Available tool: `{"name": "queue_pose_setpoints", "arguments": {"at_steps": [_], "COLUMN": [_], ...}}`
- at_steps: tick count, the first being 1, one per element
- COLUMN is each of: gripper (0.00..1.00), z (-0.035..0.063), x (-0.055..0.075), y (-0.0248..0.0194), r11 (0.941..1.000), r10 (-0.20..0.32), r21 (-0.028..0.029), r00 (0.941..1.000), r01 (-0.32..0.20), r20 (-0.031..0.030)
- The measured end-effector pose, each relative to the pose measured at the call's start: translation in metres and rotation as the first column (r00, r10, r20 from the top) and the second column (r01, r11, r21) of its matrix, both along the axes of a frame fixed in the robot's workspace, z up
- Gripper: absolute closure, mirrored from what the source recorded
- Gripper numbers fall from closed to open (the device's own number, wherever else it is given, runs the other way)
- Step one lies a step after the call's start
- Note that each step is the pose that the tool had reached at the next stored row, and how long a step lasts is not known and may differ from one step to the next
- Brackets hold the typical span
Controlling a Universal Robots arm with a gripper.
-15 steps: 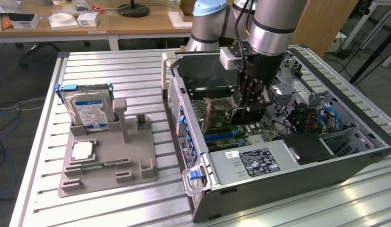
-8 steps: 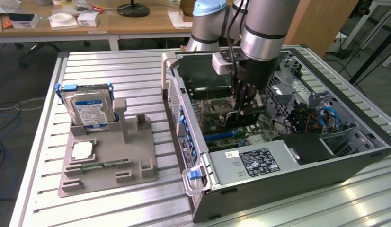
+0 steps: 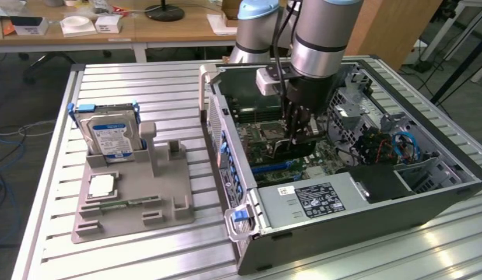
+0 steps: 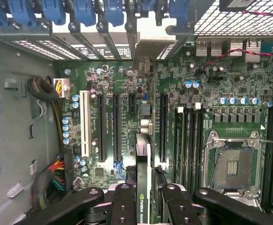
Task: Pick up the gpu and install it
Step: 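Insert the gpu into the slot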
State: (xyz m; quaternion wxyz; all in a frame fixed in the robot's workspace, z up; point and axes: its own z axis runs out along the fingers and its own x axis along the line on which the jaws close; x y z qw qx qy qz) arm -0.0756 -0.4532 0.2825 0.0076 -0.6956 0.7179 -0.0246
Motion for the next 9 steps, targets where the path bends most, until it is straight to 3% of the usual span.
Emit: {"name": "queue_pose_setpoints", "arguments": {"at_steps": [9], "gripper": [0.74], "z": [-0.0015], "x": [-0.0008], "y": [0.0000], "r11": [1.0000], "r10": [-0.001], "r21": [-0.0001], "r00": [1.0000], "r01": [0.001], "r20": [-0.0016]}}
